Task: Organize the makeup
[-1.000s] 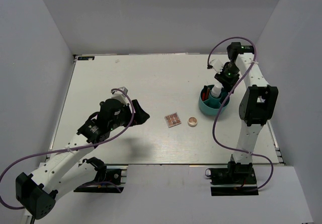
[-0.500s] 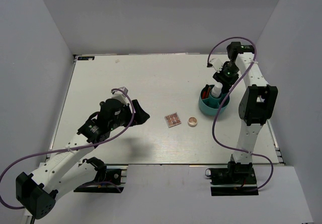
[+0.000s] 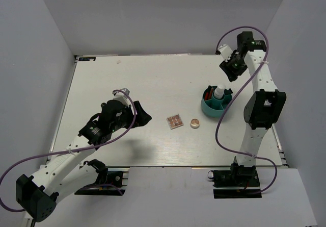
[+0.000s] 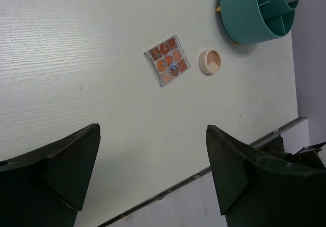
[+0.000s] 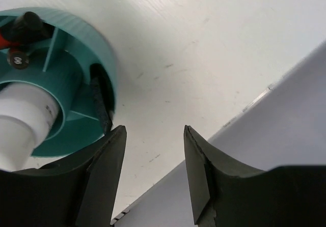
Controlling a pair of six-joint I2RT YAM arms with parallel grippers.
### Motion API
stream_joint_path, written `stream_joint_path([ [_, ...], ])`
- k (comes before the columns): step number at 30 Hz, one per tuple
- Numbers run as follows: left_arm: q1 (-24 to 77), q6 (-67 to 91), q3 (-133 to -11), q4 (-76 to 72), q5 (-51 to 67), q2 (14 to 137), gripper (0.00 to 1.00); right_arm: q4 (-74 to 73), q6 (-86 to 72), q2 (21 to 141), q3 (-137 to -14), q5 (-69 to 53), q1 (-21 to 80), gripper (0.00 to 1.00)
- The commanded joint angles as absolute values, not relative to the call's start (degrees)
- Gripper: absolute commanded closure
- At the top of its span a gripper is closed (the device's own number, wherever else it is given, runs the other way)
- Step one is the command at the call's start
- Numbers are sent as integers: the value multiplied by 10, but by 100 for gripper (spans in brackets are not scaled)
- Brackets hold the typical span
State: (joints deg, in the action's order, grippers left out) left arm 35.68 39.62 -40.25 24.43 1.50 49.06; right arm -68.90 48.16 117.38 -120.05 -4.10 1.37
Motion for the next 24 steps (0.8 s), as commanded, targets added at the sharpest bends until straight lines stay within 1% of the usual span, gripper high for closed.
stream_joint_path([
  [1, 355, 392, -428, 246, 13, 492, 6, -608, 440, 1104, -1172, -5, -15, 44],
  [6, 355, 391, -446, 251, 17, 518, 6, -523, 406, 1022, -1103, -16, -26, 44],
  [9, 355, 390, -468, 267, 10, 539, 7, -469, 403, 970, -1069, -77, -28, 40],
  [10, 355, 388, -475, 281, 9, 544, 7, -458, 406, 942, -1059, -128, -28, 37],
  [11, 355, 386, -491, 287, -15, 548, 7, -434, 415, 927, -1036, -159, -27, 27],
  [12, 355, 381, -498, 293, -21, 557, 8, -418, 416, 911, -1017, -187, -26, 19],
  [13, 355, 380, -504, 301, -26, 562, 7, -401, 417, 877, -996, -248, -25, 11],
  [14, 355, 379, -517, 306, -32, 564, 7, -391, 428, 861, -958, -288, -24, 11],
  [15, 355, 378, -523, 315, -47, 569, 7, -380, 445, 847, -940, -363, -23, 11],
  [17, 355, 381, -542, 330, -64, 575, 7, -366, 448, 810, -893, -436, -19, 11],
  [19, 355, 395, -554, 351, -90, 581, 6, -365, 446, 797, -879, -520, -10, 11],
  [20, 355, 402, -559, 359, -98, 582, 6, -366, 440, 797, -875, -539, -2, 11],
  [21, 355, 415, -569, 376, -113, 582, 5, -379, 437, 797, -870, -574, -1, 16],
  [22, 355, 420, -573, 385, -121, 582, 5, -382, 432, 797, -866, -585, 23, 21],
  [23, 355, 425, -578, 397, -131, 584, 5, -384, 430, 797, -861, -588, 41, 33],
  [24, 355, 433, -591, 425, -141, 586, 5, -382, 428, 795, -846, -591, 50, 40],
])
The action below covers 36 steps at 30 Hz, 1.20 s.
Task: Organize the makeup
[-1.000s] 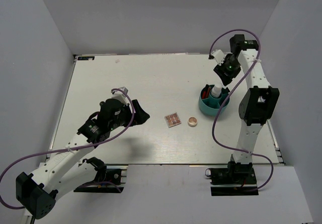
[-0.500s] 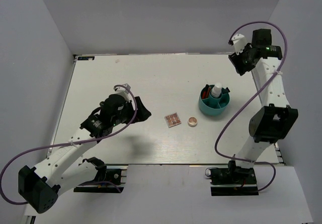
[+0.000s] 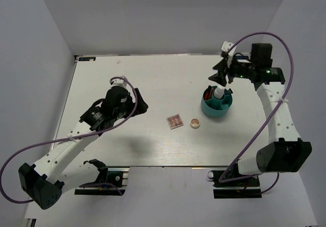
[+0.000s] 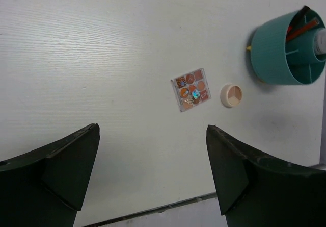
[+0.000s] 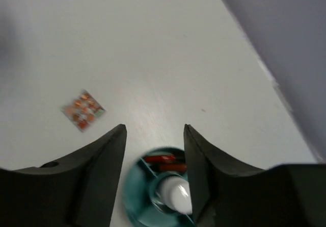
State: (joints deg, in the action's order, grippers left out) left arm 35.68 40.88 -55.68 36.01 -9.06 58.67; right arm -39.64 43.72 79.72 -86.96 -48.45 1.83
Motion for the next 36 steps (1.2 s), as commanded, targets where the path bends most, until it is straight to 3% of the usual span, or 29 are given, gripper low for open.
stream_joint_path([
  [1, 355, 437, -598, 441, -168, 590, 5, -374, 425, 789, -834, -588, 69, 48],
  [2, 355, 439, -608, 459, -183, 598, 5, -365, 419, 786, -822, -581, 89, 64],
  [4, 349, 438, -632, 504, -219, 611, 5, -333, 403, 778, -781, -553, 132, 82],
  [5, 340, 437, -638, 519, -230, 628, 6, -324, 396, 777, -768, -546, 141, 97],
  [9, 303, 433, -638, 548, -262, 644, 21, -280, 352, 775, -716, -512, 190, 100],
  [13, 258, 439, -621, 548, -268, 639, 36, -245, 321, 775, -662, -486, 235, 65],
  [16, 216, 431, -613, 552, -276, 647, 37, -219, 304, 779, -623, -480, 255, 56],
  [17, 197, 421, -613, 554, -278, 664, 26, -201, 291, 779, -614, -477, 264, 54],
  [20, 171, 402, -627, 559, -291, 707, 8, -181, 280, 777, -591, -476, 272, 51],
  [29, 69, 309, -649, 463, -268, 848, 3, -182, 287, 777, -586, -444, 278, 46],
  [36, 20, 244, -692, 388, -193, 934, 6, -218, 313, 777, -603, -426, 279, 46],
])
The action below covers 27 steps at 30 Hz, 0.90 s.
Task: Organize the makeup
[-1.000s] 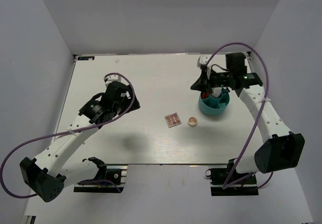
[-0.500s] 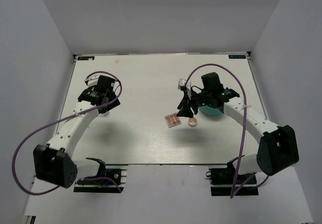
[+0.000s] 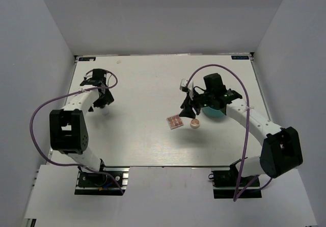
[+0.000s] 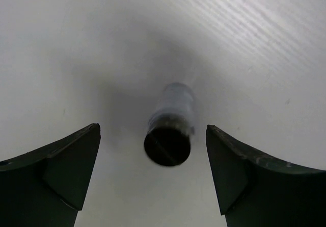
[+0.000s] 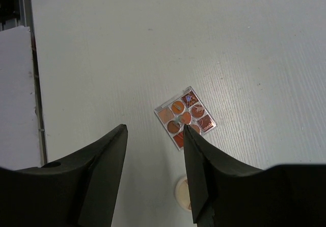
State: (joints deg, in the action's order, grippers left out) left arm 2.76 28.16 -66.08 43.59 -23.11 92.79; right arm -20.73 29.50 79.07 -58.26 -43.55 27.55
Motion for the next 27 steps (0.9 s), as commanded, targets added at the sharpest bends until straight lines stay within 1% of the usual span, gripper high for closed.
stream_joint_path([
  [1, 14, 240, -695, 380, -183, 946, 9, -225, 320, 775, -604, -421, 279, 46],
  [8, 9, 245, -684, 350, -127, 955, 22, -243, 336, 783, -620, -403, 275, 46],
  [12, 9, 245, -676, 359, -127, 935, 22, -246, 338, 793, -633, -399, 276, 46],
  [15, 9, 244, -670, 376, -147, 922, 18, -246, 337, 800, -641, -400, 275, 46],
  [20, 9, 242, -648, 382, -146, 911, 18, -245, 337, 809, -652, -401, 276, 45],
  [23, 9, 247, -629, 378, -136, 907, 21, -246, 337, 811, -655, -401, 276, 45],
  [27, 9, 255, -629, 381, -129, 921, 28, -251, 339, 809, -656, -401, 276, 45],
])
